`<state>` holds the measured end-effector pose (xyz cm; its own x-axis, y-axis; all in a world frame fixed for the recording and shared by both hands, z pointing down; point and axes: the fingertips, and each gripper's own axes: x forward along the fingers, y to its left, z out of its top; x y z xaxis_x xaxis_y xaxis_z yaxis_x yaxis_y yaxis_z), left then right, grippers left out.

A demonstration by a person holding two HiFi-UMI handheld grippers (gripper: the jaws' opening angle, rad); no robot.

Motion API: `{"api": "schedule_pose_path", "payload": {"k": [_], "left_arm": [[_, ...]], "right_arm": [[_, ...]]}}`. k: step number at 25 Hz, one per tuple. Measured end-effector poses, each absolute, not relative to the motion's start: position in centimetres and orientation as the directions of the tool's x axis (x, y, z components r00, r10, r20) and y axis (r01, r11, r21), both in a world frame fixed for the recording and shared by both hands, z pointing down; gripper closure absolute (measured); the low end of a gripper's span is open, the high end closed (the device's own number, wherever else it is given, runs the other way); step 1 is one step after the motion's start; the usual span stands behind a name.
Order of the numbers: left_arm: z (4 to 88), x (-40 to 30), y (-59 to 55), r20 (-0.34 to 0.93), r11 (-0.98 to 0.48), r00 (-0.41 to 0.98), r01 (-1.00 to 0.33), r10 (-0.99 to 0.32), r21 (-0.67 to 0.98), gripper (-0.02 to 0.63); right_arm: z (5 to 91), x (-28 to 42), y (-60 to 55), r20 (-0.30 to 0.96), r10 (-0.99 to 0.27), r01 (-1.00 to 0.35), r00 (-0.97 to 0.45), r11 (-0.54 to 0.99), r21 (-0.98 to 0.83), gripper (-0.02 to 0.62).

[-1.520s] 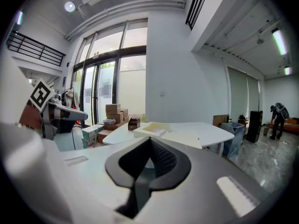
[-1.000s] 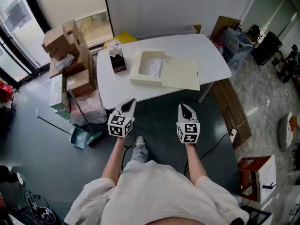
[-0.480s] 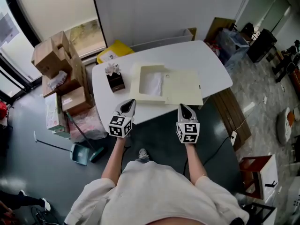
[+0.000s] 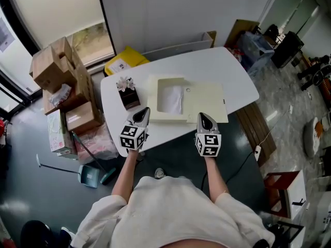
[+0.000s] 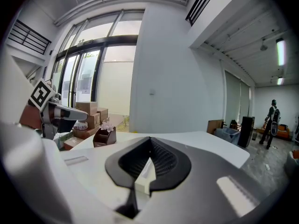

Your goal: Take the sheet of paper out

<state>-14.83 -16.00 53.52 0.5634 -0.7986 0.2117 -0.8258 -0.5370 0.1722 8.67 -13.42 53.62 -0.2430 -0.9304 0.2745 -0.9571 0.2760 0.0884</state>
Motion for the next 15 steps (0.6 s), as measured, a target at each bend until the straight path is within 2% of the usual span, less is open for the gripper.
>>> {"api": "schedule_pose_path", "payload": {"k": [15], "left_arm": [[54.9,-14.0,-18.8,0.242,-0.532,0.559,-0.829,-0.793,0.175,0.600]], "right_arm": [[55.4,9.4,-16.1,0.302,-0.921,-0.959,-0.248,0.278,0.062,0.594]]}}
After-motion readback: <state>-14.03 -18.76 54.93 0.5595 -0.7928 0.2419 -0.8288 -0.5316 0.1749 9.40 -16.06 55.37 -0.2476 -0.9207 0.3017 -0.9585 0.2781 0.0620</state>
